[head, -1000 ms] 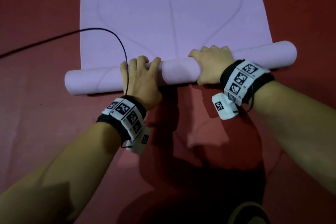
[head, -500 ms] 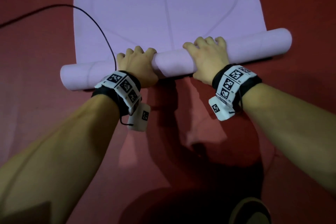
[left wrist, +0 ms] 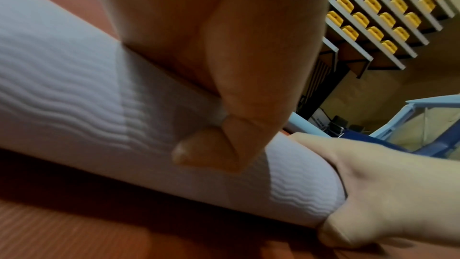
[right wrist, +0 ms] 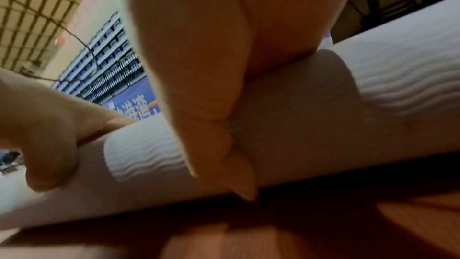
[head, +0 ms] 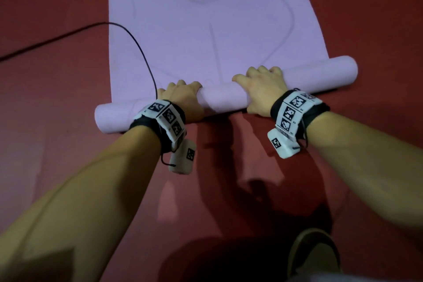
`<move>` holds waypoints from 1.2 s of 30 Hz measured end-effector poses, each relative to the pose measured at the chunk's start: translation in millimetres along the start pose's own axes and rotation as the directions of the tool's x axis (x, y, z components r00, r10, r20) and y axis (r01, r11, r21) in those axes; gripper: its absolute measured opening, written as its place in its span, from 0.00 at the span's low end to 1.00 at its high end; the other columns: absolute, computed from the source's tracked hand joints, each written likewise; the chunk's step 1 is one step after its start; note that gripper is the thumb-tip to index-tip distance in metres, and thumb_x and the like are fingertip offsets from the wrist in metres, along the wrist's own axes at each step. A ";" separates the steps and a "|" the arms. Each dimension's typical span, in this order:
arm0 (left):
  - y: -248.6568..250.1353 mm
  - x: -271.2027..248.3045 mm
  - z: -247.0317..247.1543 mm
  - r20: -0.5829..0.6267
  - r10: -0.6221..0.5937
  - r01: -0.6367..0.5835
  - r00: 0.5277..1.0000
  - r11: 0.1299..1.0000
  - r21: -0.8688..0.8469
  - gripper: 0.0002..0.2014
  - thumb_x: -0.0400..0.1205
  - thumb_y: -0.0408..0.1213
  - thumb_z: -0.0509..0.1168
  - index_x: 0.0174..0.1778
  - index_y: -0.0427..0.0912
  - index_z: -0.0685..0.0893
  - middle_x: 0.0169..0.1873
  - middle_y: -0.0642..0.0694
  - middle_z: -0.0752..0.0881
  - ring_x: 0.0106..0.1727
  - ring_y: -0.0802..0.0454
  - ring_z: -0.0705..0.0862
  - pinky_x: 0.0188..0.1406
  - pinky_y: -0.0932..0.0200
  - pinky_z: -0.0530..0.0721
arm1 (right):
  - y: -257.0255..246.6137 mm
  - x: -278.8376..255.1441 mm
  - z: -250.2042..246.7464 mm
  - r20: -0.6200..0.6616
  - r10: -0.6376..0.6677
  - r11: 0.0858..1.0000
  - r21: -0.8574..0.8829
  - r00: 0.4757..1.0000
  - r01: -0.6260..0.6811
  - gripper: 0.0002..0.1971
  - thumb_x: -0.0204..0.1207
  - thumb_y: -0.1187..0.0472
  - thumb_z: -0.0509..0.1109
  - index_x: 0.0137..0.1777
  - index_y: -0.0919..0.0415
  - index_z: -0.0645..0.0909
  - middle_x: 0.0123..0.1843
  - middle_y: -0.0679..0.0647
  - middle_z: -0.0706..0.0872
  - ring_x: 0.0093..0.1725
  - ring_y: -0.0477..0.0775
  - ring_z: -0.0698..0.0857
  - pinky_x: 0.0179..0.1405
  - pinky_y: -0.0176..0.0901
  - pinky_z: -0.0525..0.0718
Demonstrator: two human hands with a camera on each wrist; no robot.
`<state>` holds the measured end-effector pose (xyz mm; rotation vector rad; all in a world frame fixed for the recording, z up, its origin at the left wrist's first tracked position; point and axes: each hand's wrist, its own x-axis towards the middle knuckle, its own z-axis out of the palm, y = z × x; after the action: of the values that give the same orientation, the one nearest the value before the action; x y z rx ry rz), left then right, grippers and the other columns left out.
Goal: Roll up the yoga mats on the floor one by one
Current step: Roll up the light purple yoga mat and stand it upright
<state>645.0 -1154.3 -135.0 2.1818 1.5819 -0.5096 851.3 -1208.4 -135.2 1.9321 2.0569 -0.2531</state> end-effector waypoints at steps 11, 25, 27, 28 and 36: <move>5.6 -63.0 27.6 0.226 0.033 -0.010 0.974 0.995 -0.103 0.29 0.69 0.54 0.63 0.69 0.62 0.75 0.59 0.49 0.78 0.69 0.43 0.76 0.60 0.45 0.66 | -12.8 -56.1 8.1 0.284 -0.068 0.996 0.080 0.956 0.048 0.39 0.58 0.45 0.80 0.72 0.41 0.69 0.58 0.49 0.80 0.60 0.57 0.79 0.57 0.57 0.75; 7.4 -53.4 35.4 0.037 0.052 -0.051 0.998 0.998 -0.045 0.28 0.74 0.53 0.68 0.70 0.57 0.71 0.62 0.48 0.76 0.68 0.41 0.73 0.63 0.38 0.68 | -4.3 -35.3 -3.2 0.309 -0.102 0.970 0.240 0.946 0.026 0.42 0.54 0.53 0.82 0.71 0.42 0.71 0.61 0.50 0.75 0.61 0.57 0.76 0.60 0.57 0.78; 6.9 -47.8 30.4 0.057 0.049 -0.046 0.997 0.997 -0.065 0.25 0.76 0.53 0.67 0.69 0.57 0.72 0.61 0.48 0.77 0.69 0.41 0.74 0.62 0.39 0.67 | -7.9 -46.8 6.2 0.180 -0.100 0.984 0.162 0.979 0.070 0.43 0.57 0.49 0.81 0.75 0.44 0.69 0.66 0.52 0.73 0.65 0.60 0.74 0.65 0.59 0.74; 7.0 -45.0 26.3 0.083 0.048 -0.042 0.995 0.996 -0.081 0.24 0.76 0.51 0.66 0.69 0.57 0.73 0.62 0.48 0.78 0.69 0.42 0.73 0.63 0.40 0.67 | -10.7 -51.8 12.4 0.127 -0.087 0.992 0.106 0.988 0.073 0.45 0.57 0.47 0.80 0.76 0.46 0.68 0.67 0.53 0.73 0.65 0.60 0.74 0.66 0.58 0.72; 8.0 -43.5 12.0 0.038 0.045 -0.040 0.998 0.993 -0.111 0.27 0.75 0.47 0.66 0.72 0.54 0.72 0.66 0.44 0.76 0.71 0.40 0.71 0.68 0.36 0.66 | -13.1 -28.3 8.2 0.143 -0.022 0.996 0.090 0.989 0.010 0.41 0.53 0.40 0.80 0.69 0.43 0.72 0.59 0.51 0.80 0.58 0.59 0.81 0.56 0.55 0.74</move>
<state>639.1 -1198.0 -122.3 2.1048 1.5025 -0.4403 840.4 -1238.8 -134.3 1.8879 1.9990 -0.4812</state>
